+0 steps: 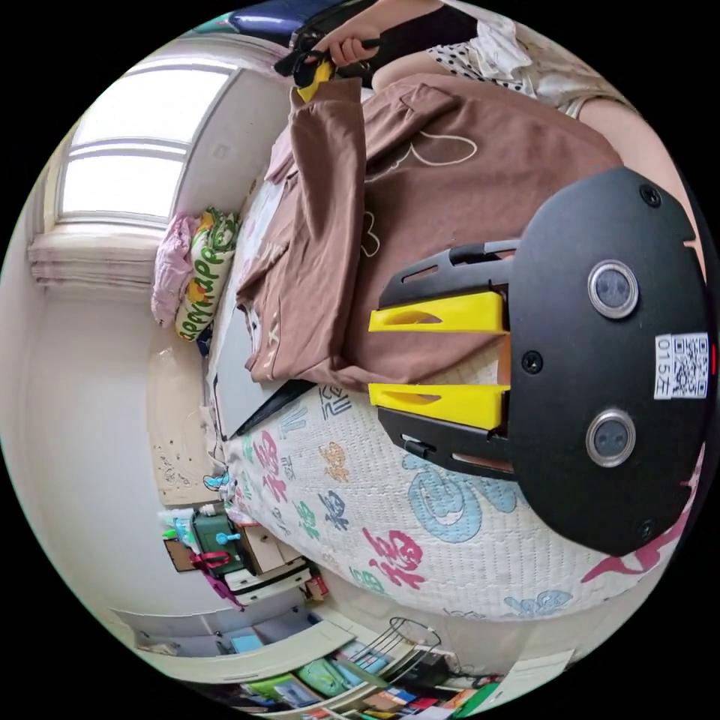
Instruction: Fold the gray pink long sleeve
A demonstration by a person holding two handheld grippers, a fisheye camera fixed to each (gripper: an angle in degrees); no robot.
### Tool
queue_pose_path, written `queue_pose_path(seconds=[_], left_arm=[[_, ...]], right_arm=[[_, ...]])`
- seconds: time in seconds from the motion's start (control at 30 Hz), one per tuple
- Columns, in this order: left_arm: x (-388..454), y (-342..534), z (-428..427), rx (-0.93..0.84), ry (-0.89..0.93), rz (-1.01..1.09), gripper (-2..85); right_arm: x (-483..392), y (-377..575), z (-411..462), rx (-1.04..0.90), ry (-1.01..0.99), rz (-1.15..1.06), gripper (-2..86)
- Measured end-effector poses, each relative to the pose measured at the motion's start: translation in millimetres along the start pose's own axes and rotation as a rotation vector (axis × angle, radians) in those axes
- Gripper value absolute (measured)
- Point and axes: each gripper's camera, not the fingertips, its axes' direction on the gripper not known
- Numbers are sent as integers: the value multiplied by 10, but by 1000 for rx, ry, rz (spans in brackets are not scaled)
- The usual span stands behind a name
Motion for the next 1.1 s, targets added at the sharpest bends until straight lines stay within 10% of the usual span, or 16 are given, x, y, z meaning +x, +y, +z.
queue_pose_path(seconds=[0.73,1.1], left_arm=[[54,-728,278,-20,-51,339,15],[69,-706,127,32,-66,338,55]], right_arm=[[454,356,937,-275,55,119,22],[308,-908,1647,-203,362,-295,69]])
